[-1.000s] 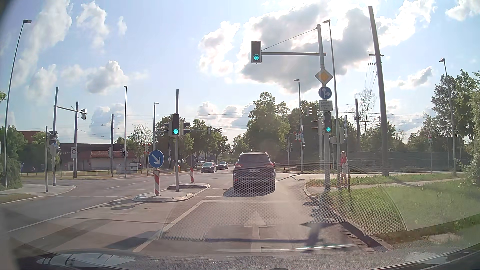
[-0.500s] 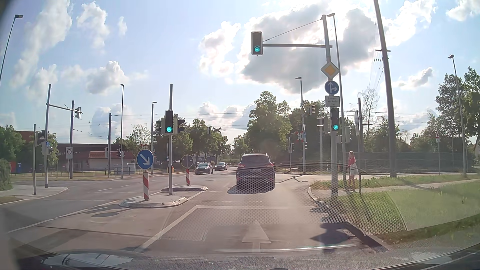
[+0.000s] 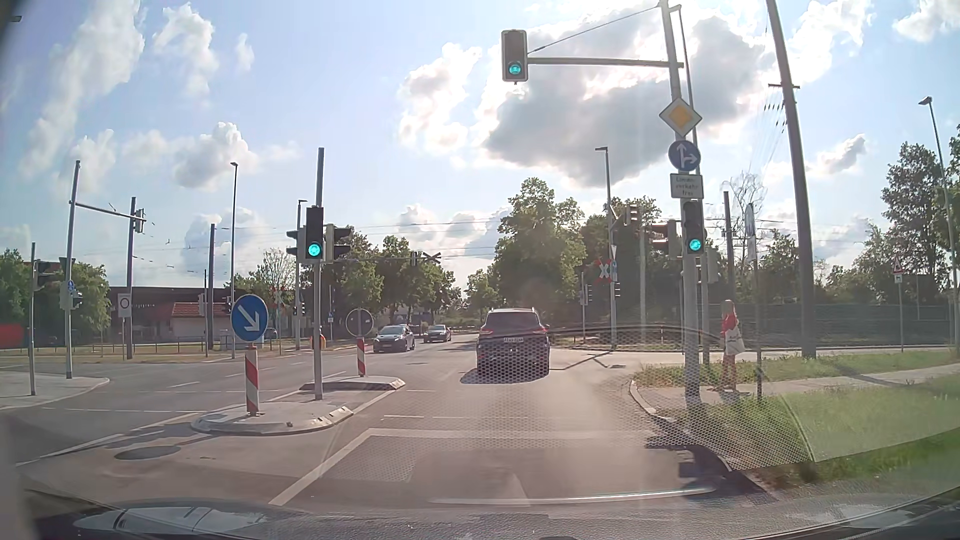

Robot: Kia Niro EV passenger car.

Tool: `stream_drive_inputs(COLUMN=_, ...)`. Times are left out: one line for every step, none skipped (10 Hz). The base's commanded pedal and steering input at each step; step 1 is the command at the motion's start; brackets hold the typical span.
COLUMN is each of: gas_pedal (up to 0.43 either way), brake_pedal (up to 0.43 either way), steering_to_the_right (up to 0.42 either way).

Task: Follow the waypoints while adhering to traffic rules and regulations

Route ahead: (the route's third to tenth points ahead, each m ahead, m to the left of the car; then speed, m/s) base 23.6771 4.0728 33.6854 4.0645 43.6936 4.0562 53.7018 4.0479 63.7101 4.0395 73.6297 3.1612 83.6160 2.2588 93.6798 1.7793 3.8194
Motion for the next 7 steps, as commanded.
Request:
stream_drive_inputs(gas_pedal=0.398, brake_pedal=0.012, steering_to_the_right=-0.002)
stream_drive_inputs(gas_pedal=0.390, brake_pedal=0.012, steering_to_the_right=0.000)
stream_drive_inputs(gas_pedal=0.390, brake_pedal=0.012, steering_to_the_right=0.003)
stream_drive_inputs(gas_pedal=0.378, brake_pedal=0.012, steering_to_the_right=0.007)
stream_drive_inputs(gas_pedal=0.378, brake_pedal=0.012, steering_to_the_right=0.008)
stream_drive_inputs(gas_pedal=0.370, brake_pedal=0.012, steering_to_the_right=0.008)
stream_drive_inputs(gas_pedal=0.350, brake_pedal=0.012, steering_to_the_right=0.006)
